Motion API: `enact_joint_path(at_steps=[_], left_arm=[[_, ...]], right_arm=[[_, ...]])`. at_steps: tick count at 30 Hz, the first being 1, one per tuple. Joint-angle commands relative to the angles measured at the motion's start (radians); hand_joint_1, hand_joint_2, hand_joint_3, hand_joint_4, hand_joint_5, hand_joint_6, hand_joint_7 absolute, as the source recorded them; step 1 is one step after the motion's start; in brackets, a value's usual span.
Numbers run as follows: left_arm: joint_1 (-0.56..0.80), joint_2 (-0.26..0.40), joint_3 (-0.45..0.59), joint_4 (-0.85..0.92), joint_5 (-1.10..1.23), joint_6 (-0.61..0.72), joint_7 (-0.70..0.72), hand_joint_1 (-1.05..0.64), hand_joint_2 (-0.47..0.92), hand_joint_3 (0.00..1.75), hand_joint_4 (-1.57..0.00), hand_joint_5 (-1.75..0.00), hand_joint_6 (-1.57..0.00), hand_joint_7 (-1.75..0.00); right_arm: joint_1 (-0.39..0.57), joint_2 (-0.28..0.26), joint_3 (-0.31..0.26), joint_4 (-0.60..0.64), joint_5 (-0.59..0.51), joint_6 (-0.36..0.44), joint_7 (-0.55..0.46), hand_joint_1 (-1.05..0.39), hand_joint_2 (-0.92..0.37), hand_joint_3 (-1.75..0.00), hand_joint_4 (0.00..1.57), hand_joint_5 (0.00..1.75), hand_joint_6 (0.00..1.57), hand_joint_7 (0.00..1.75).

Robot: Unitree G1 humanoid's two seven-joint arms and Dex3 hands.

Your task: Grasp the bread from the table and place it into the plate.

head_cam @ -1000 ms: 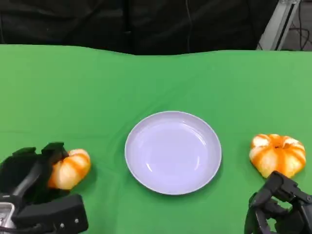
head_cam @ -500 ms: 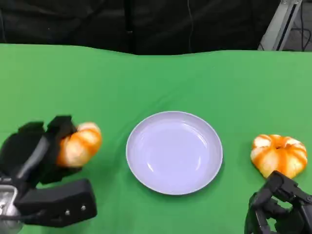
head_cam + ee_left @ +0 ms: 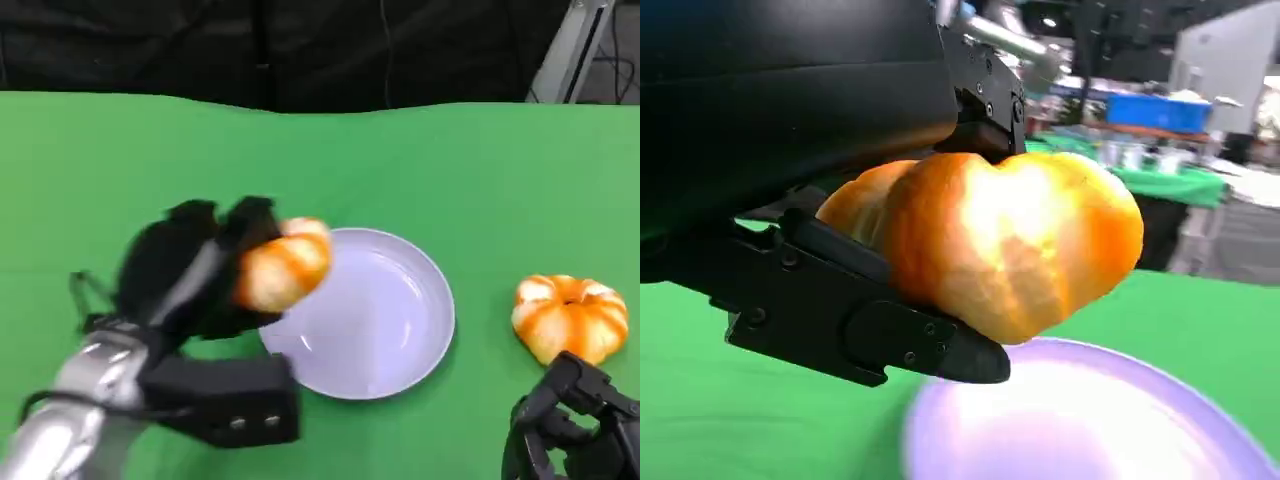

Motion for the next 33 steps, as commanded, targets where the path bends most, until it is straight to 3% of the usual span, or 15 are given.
enact_joint_path(at_steps=[1, 7, 11, 13, 14, 15, 17, 19, 21, 22, 33], left_arm=[[-0.076, -0.048, -0.034, 0.101, -0.001, 0.002, -0.023, -0.13, 0.92, 0.24, -0.58, -1.75, -0.45, -1.75], [-0.182, -0.125, -0.082, 0.265, 0.02, 0.005, 0.017, -0.06, 0.9, 0.22, -0.6, -1.75, -0.47, -1.75], [-0.249, -0.171, -0.106, 0.446, 0.021, -0.06, 0.123, -0.06, 0.92, 0.16, -0.57, -1.75, -0.45, -1.75], [-0.276, -0.167, -0.113, 0.525, 0.006, -0.123, 0.144, -0.17, 0.92, 0.23, -0.62, -1.01, -0.66, -0.8], [-0.291, -0.153, -0.122, 0.555, 0.007, -0.149, 0.128, -0.2, 0.92, 0.26, -0.67, -0.79, -0.76, -0.51], [-0.303, -0.14, -0.131, 0.577, 0.011, -0.164, 0.107, -0.38, 0.92, 0.34, -0.56, -0.44, -0.66, -0.22], [-0.318, -0.125, -0.141, 0.603, 0.014, -0.183, 0.087, -0.55, 0.92, 0.4, -0.44, -0.16, -0.55, -0.05], [-0.322, -0.118, -0.149, 0.616, 0.016, -0.181, 0.061, -0.58, 0.92, 0.41, -0.42, -0.1, -0.53, -0.01], [-0.316, -0.107, -0.164, 0.618, 0.023, -0.16, 0.018, -0.81, 0.92, 0.51, -0.1, -0.02, -0.3, 0.0], [-0.312, -0.103, -0.169, 0.617, 0.023, -0.155, 0.005, -0.85, 0.92, 0.53, -0.05, -0.01, -0.26, 0.0], [-0.296, -0.08, -0.179, 0.605, 0.0, -0.17, -0.06, -1.05, 0.92, 0.71, 0.0, 0.0, -0.1, 0.0]], right_arm=[[0.011, -0.002, -0.001, -0.012, 0.001, -0.007, -0.011, -0.15, -0.48, -1.34, 0.87, 1.75, 0.77, 1.63], [0.014, -0.001, 0.003, -0.008, -0.004, -0.022, -0.015, -0.15, -0.47, -1.34, 0.87, 1.75, 0.76, 1.63], [0.018, 0.002, 0.007, -0.016, -0.002, -0.013, -0.02, -0.15, -0.47, -1.34, 0.87, 1.75, 0.76, 1.63], [0.017, 0.001, 0.008, -0.012, 0.0, -0.019, -0.018, -0.15, -0.47, -1.34, 0.87, 1.75, 0.76, 1.63], [0.018, 0.002, 0.011, -0.012, -0.004, -0.023, -0.02, -0.15, -0.47, -1.34, 0.87, 1.75, 0.76, 1.63], [0.019, 0.004, 0.014, -0.012, -0.008, -0.025, -0.022, -0.15, -0.47, -1.34, 0.87, 1.75, 0.76, 1.63], [0.02, 0.007, 0.019, -0.013, -0.012, -0.027, -0.025, -0.15, -0.47, -1.34, 0.87, 1.75, 0.76, 1.63], [0.02, 0.005, 0.02, -0.012, -0.009, -0.029, -0.024, -0.15, -0.47, -1.34, 0.87, 1.75, 0.76, 1.63], [0.021, 0.002, 0.021, -0.012, 0.001, -0.033, -0.015, -0.15, -0.48, -1.34, 0.86, 1.75, 0.75, 1.63], [0.022, 0.001, 0.021, -0.013, 0.003, -0.032, -0.015, -0.15, -0.48, -1.34, 0.86, 1.75, 0.75, 1.63], [0.021, -0.003, 0.019, -0.019, 0.013, -0.02, -0.016, -0.15, -0.48, -1.33, 0.87, 1.75, 0.75, 1.63]])
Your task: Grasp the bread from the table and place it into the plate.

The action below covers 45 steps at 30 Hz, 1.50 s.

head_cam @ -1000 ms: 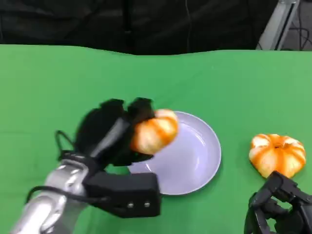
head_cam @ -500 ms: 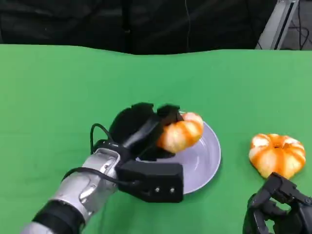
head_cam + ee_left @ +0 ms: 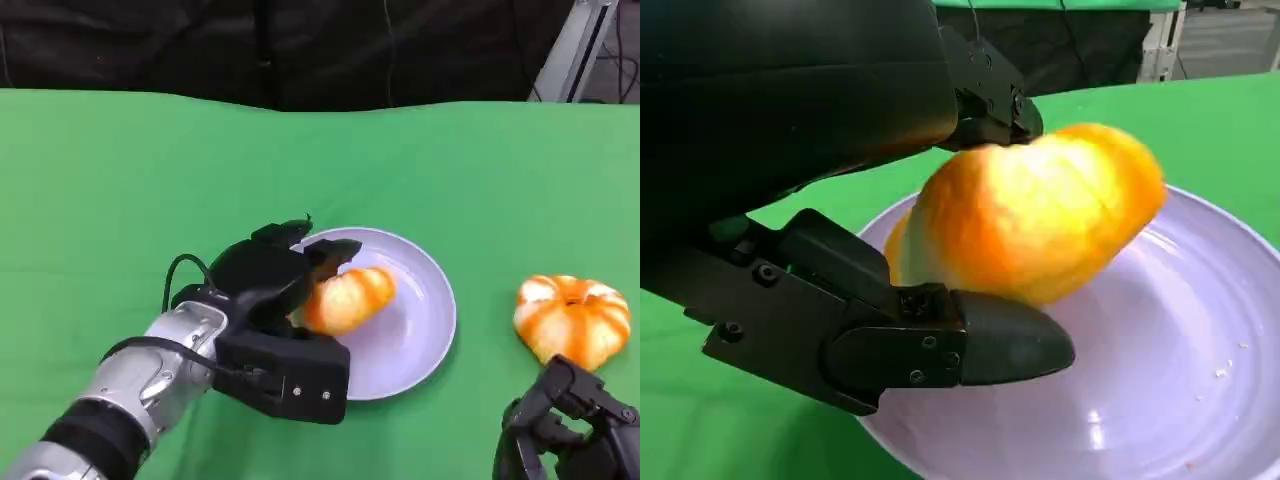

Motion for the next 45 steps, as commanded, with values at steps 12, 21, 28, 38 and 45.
enact_joint_path(at_steps=[12, 21, 28, 38, 45], left_arm=[[0.084, 0.076, 0.07, -0.157, -0.102, -0.051, -0.057, -1.05, 0.92, 0.76, 0.0, 0.0, -0.06, -0.01], [0.268, 0.036, 0.283, -0.394, -0.463, -0.044, -0.161, -0.07, 0.92, 0.5, -0.77, -0.19, -0.83, -0.15], [0.482, 0.06, 0.462, -0.647, -0.895, 0.093, -0.408, -0.11, 0.6, 1.19, -0.82, -1.71, -0.7, -1.67], [0.757, 0.162, 0.66, -0.833, -1.294, 0.352, -0.707, -0.12, 0.56, 1.15, -0.89, -1.75, -0.74, -1.73], [0.895, 0.113, 0.731, -0.794, -1.379, 0.36, -0.785, -0.1, 0.62, 1.11, -0.91, -1.75, -0.74, -1.74]], right_arm=[[0.007, -0.013, -0.009, -0.024, 0.004, 0.012, -0.008, -0.15, -0.48, -1.33, 0.86, 1.75, 0.76, 1.62], [0.007, -0.014, -0.011, -0.027, 0.001, 0.015, -0.009, -0.15, -0.48, -1.33, 0.86, 1.75, 0.76, 1.62], [0.001, -0.009, -0.007, -0.027, -0.005, 0.021, -0.019, -0.16, -0.48, -1.33, 0.87, 1.75, 0.76, 1.62], [-0.028, -0.011, -0.014, 0.008, -0.006, 0.004, -0.02, -0.15, -0.47, -1.35, 0.89, 1.75, 0.77, 1.62], [-0.034, -0.022, -0.025, 0.016, -0.007, -0.001, -0.015, -0.16, -0.47, -1.35, 0.88, 1.75, 0.77, 1.63]])
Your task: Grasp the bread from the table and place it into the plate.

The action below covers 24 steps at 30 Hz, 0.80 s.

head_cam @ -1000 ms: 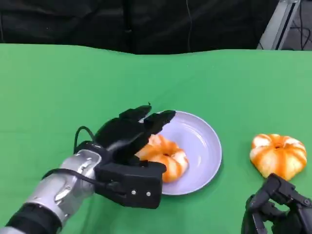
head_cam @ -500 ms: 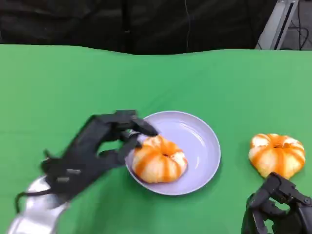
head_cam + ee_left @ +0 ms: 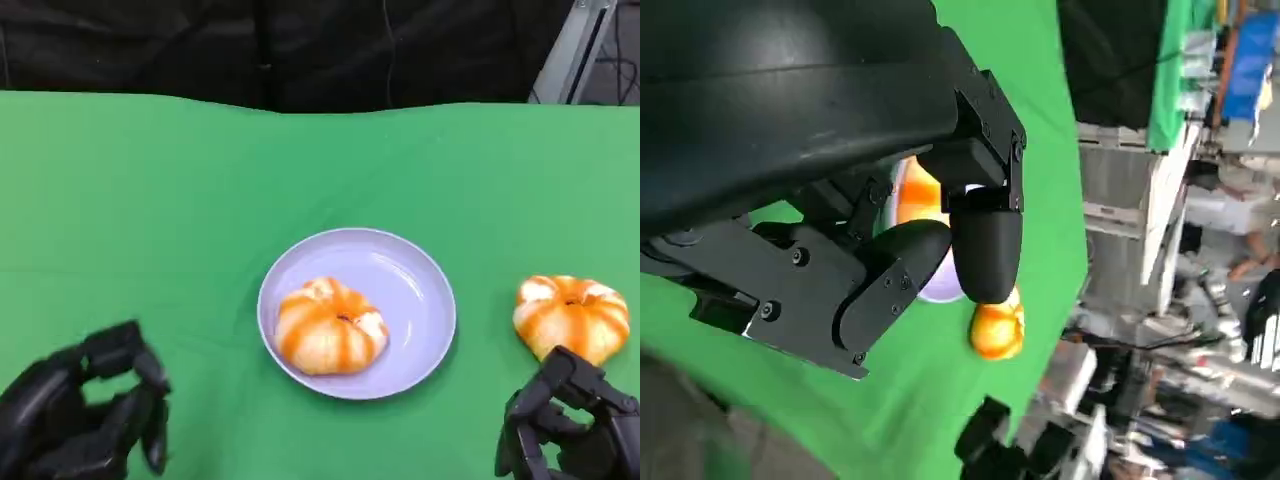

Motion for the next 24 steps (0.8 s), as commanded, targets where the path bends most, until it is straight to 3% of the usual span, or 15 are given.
enact_joint_path(at_steps=[1, 24], left_arm=[[0.064, -0.026, 0.029, 0.045, 0.005, -0.047, -0.045, -0.1, 0.63, 1.09, -0.9, -1.75, -0.73, -1.74], [0.051, -0.051, 0.036, 0.075, 0.039, -0.052, -0.063, -0.09, 0.72, 0.96, -0.91, -1.75, -0.72, -1.75]], right_arm=[[-0.004, -0.015, -0.016, 0.008, 0.003, -0.016, 0.005, -0.16, -0.47, -1.35, 0.88, 1.75, 0.77, 1.63], [0.011, -0.003, -0.01, 0.001, 0.009, -0.024, 0.021, -0.15, -0.47, -1.35, 0.87, 1.75, 0.77, 1.62]])
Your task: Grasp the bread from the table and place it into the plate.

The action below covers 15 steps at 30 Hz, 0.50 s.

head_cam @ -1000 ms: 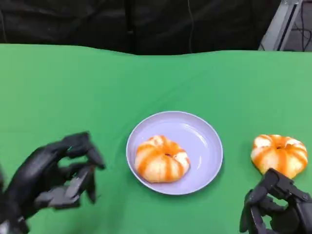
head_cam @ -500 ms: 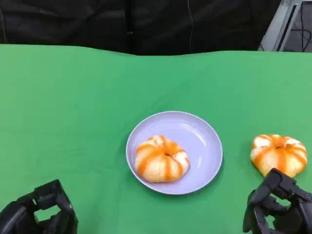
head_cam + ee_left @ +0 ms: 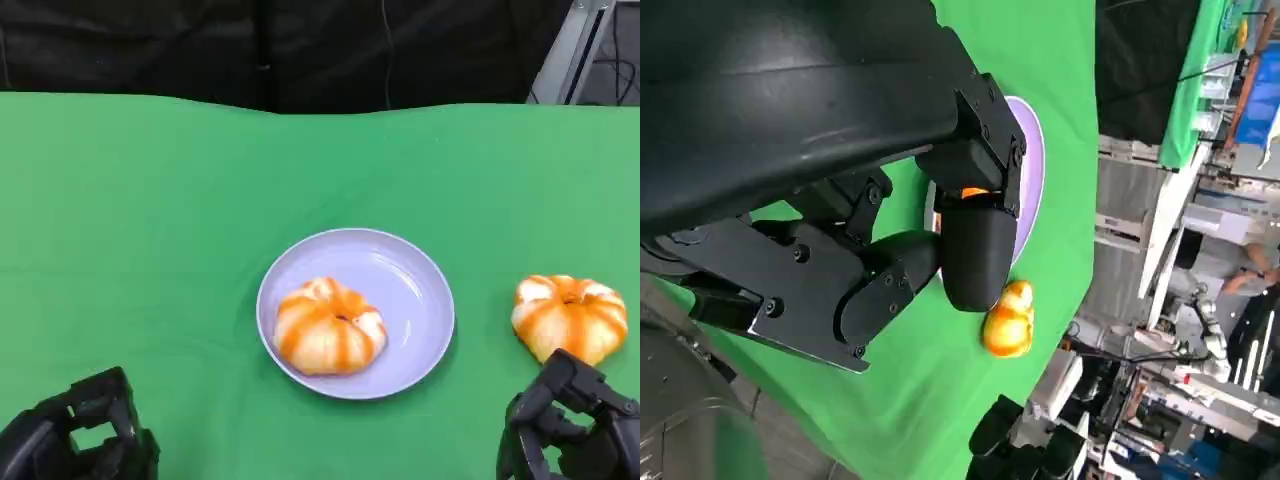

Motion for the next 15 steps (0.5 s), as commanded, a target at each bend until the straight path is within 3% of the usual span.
enact_joint_path(at_steps=[1, 15], left_arm=[[-0.005, 0.007, 0.002, -0.007, 0.014, 0.016, 0.006, -0.09, 0.72, 0.96, -0.91, -1.75, -0.72, -1.75], [-0.007, -0.008, 0.003, -0.02, 0.031, 0.018, 0.019, -0.07, 0.72, 0.96, -0.91, -1.75, -0.72, -1.75]], right_arm=[[0.006, -0.005, -0.006, -0.006, 0.008, -0.015, 0.0, -0.15, -0.47, -1.35, 0.87, 1.75, 0.77, 1.62], [0.008, -0.005, -0.007, -0.016, 0.015, 0.004, 0.002, -0.15, -0.47, -1.35, 0.88, 1.75, 0.77, 1.62]])
